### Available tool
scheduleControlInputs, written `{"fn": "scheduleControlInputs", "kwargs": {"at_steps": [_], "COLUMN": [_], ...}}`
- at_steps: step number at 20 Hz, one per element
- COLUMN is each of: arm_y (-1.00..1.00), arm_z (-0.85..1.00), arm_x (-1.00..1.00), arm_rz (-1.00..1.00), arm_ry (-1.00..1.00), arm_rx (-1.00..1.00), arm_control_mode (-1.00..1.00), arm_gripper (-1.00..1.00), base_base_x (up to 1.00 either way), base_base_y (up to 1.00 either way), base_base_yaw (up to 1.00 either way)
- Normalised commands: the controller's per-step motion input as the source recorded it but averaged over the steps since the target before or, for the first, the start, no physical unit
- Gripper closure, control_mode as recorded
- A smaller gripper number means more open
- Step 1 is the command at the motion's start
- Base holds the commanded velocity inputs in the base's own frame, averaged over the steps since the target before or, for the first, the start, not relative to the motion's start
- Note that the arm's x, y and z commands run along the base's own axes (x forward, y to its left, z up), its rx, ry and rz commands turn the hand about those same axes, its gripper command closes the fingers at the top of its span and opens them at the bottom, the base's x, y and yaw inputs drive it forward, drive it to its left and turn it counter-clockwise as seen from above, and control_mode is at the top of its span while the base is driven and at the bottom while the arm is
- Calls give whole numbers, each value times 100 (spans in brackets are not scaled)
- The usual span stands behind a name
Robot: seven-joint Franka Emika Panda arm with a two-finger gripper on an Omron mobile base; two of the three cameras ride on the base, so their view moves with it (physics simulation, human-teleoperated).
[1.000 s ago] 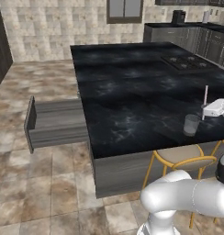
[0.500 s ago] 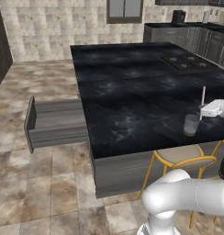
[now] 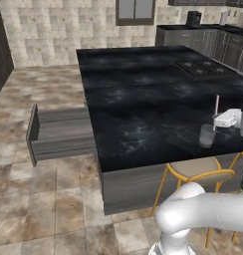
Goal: Take a straw from the drawer in front and place it inside the glass cup on the dining counter.
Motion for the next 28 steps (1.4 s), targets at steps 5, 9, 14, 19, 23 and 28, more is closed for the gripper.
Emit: {"fn": "scheduleControlInputs", "kwargs": {"at_steps": [5, 9, 14, 19, 23, 28], "arm_y": [-9, -14, -11, -2, 0, 0], "arm_z": [-9, -6, -2, -5, -18, -24], "arm_x": [6, 0, 10, 17, 1, 0], "arm_rz": [1, 2, 1, 0, 0, 1], "arm_ry": [0, 0, 0, 0, 0, 0], "arm_rx": [1, 0, 0, 0, 0, 0], "arm_control_mode": [-100, -100, -100, -100, -100, -100], "arm_gripper": [100, 100, 100, 100, 100, 100], "base_base_x": [0, 0, 0, 0, 0, 0], "base_base_y": [0, 0, 0, 0, 0, 0], "base_base_yaw": [0, 0, 0, 0, 0, 0]}}
